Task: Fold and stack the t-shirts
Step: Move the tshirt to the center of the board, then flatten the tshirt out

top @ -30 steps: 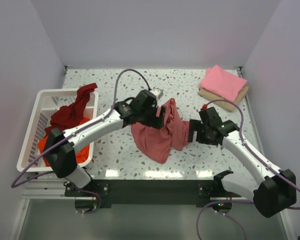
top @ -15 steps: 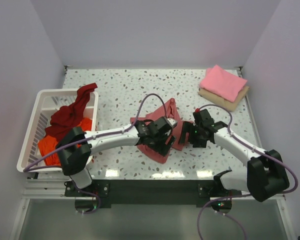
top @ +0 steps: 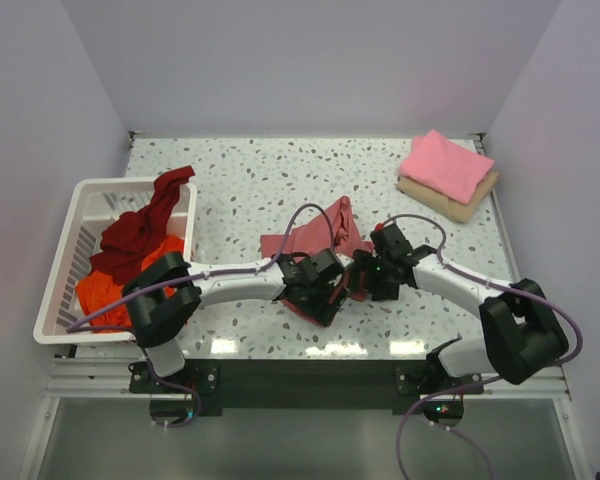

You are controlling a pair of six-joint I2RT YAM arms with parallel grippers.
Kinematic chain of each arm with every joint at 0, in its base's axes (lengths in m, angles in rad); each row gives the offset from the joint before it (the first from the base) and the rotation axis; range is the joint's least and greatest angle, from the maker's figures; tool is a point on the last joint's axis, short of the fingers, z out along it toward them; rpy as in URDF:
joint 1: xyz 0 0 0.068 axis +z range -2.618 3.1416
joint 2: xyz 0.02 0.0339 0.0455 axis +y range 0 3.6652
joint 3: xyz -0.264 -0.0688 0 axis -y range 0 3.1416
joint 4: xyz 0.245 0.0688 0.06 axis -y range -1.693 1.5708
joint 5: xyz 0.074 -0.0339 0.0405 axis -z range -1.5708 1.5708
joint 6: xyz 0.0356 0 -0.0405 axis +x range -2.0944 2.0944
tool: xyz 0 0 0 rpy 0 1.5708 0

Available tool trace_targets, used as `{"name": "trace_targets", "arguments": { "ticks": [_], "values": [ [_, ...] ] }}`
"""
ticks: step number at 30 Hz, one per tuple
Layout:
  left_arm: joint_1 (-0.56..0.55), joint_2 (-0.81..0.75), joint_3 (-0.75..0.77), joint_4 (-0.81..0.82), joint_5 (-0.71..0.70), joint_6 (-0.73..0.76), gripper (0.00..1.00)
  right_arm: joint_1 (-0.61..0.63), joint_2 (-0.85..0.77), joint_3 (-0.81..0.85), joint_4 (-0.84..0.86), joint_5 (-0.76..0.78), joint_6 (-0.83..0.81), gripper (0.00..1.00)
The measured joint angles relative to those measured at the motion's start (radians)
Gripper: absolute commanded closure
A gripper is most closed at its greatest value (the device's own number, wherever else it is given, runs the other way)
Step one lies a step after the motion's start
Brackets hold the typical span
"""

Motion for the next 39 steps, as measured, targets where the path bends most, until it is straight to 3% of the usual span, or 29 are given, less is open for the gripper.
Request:
{"name": "trace_targets", "arguments": {
  "ticks": [2,4,5,6,7,9,12,13,16,22,30,39],
  "values": [
    [0.0,0.01,-0.021,0.031,0.013,0.0,0.21,0.023,0.018,0.006,0.002,0.0,0.007,0.24],
    [-0.001,0.021,-0.035,0.049,0.017,0.0,0.29,0.045,0.036,0.018,0.013,0.003,0.015,0.3],
    [0.0,0.021,-0.036,0.06,0.018,0.0,0.35,0.056,0.045,0.027,0.013,0.012,0.019,0.33],
    [0.0,0.021,-0.039,0.068,0.017,-0.001,0.49,0.064,0.054,0.031,0.02,0.02,0.023,0.37],
    [0.0,0.021,-0.046,0.078,0.016,0.001,0.56,0.07,0.064,0.037,0.019,0.022,0.025,0.47],
    [0.0,0.021,-0.054,0.086,0.008,0.002,0.75,0.078,0.08,0.043,0.019,0.037,0.034,0.55],
    [0.0,0.021,-0.062,0.09,-0.008,0.002,0.96,0.079,0.09,0.055,-0.007,0.068,0.038,0.78],
    [0.0,0.02,-0.063,0.089,-0.018,-0.001,1.0,0.079,0.091,0.059,-0.021,0.079,0.038,0.9],
    [0.0,0.013,-0.063,0.073,-0.055,0.0,1.0,0.077,0.089,0.094,-0.083,0.127,0.035,1.0],
    [0.047,-0.054,-0.041,-0.109,-0.204,0.0,1.0,-0.02,0.033,0.257,-0.265,0.241,-0.027,1.0],
    [0.271,-0.273,0.205,-0.33,-0.428,0.031,1.0,-0.27,-0.066,0.587,-0.49,0.393,-0.197,1.0],
    [0.299,-0.364,0.337,-0.506,-0.605,0.035,1.0,-0.509,-0.091,0.708,-0.652,0.459,-0.3,1.0]
  ]
}}
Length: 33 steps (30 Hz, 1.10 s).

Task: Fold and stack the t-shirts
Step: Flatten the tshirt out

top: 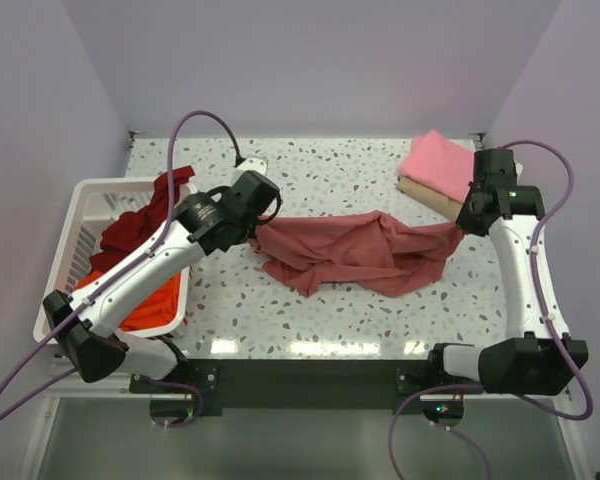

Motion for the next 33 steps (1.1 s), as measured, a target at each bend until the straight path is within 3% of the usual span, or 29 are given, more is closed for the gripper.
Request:
{"name": "trace_targets", "arguments": {
  "ticks": [5,13,24,33],
  "values": [
    [0.006,-0.004,0.13,-0.093,-0.098,0.0,1.0,-0.061,-0.031,0.06,-0.046,0.023,-0.008,0.98],
    [0.009,-0.161,0.302,-0.025,-0.161,0.113,1.0,-0.063,-0.136,0.26,-0.043,0.055,-0.008,0.99],
    [0.009,-0.337,0.32,0.163,-0.076,0.254,1.0,-0.065,-0.32,0.363,0.048,0.147,-0.042,1.0],
    [0.009,-0.282,0.391,0.236,0.02,0.317,1.0,-0.067,-0.319,0.494,0.125,0.217,-0.106,1.0]
  ]
}}
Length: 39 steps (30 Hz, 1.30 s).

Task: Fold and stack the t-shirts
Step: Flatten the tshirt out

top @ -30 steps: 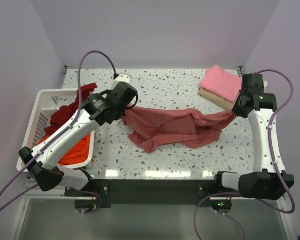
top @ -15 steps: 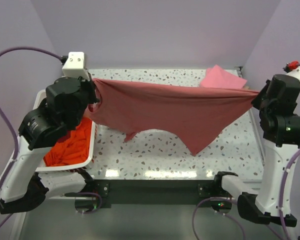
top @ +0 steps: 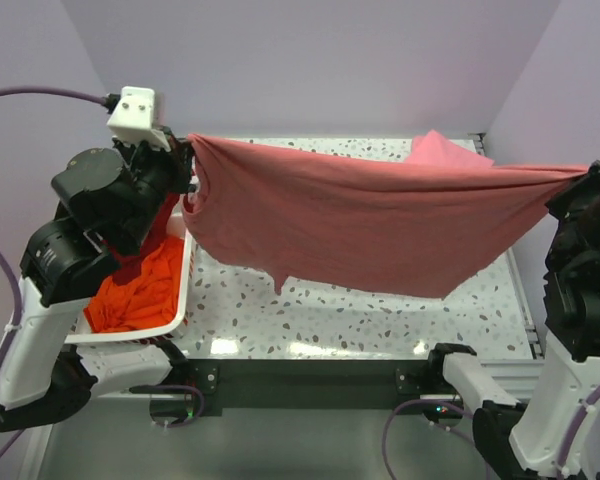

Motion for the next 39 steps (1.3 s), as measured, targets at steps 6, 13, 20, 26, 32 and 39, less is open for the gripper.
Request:
{"name": "trace_targets", "arguments": {
  "ticks": [6,13,20,26,32,39],
  "values": [
    [0.058,0.15,-0.054,0.09,0.057,0.042,1.0,-0.001,0.15,-0.058,0.04,-0.019,-0.005,1.0],
    [0.254,0.506,-0.11,0.237,0.243,0.043,0.94,-0.008,0.521,-0.112,0.113,-0.069,0.023,1.0],
    [0.303,0.935,0.258,0.248,0.28,0.019,0.0,-0.042,0.8,-0.035,0.083,-0.186,0.07,0.05],
    [0.29,0.756,-0.022,0.264,0.294,-0.029,0.0,-0.047,0.676,-0.181,0.099,-0.29,0.069,0.02],
    [0.223,0.439,-0.469,0.238,0.282,-0.145,0.01,-0.041,0.393,-0.582,0.129,-0.498,0.098,0.07],
    [0.164,0.316,-0.714,0.166,0.293,-0.295,0.01,0.134,0.32,-0.901,0.155,-0.602,0.182,0.07]
  ]
}}
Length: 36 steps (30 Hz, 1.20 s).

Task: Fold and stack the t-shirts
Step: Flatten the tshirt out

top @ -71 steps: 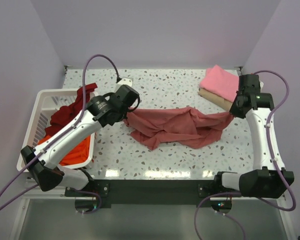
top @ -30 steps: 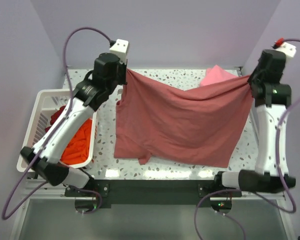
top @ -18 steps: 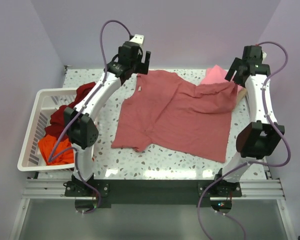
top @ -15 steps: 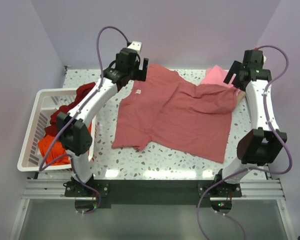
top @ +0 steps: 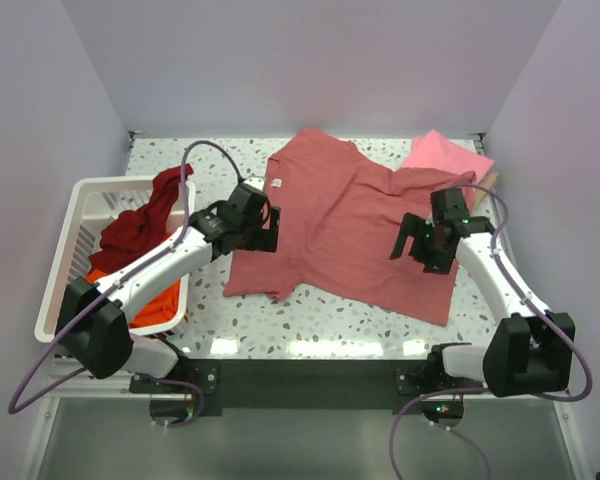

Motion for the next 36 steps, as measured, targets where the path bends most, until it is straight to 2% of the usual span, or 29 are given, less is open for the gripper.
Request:
{"name": "trace_targets", "arguments": {
  "ticks": [5,11,22,30,36],
  "values": [
    [-0.038,-0.008,-0.099,0.036,0.056,-0.054,0.0,0.106,-0.024,-0.1,0.044,-0.032,0.068,0.07],
    [-0.042,0.082,-0.138,0.097,0.103,-0.092,0.0,0.106,-0.005,-0.135,0.083,-0.031,0.098,0.07],
    [-0.042,0.29,-0.13,0.154,0.122,-0.083,0.0,0.106,0.156,-0.16,0.143,-0.029,0.098,0.06],
    [-0.027,0.385,-0.019,0.166,0.123,-0.057,0.0,0.098,0.26,-0.132,0.151,-0.006,0.1,0.05],
    [0.002,0.497,0.126,0.167,0.128,-0.016,0.0,0.02,0.318,-0.071,0.149,-0.005,0.097,0.05]
  ]
}}
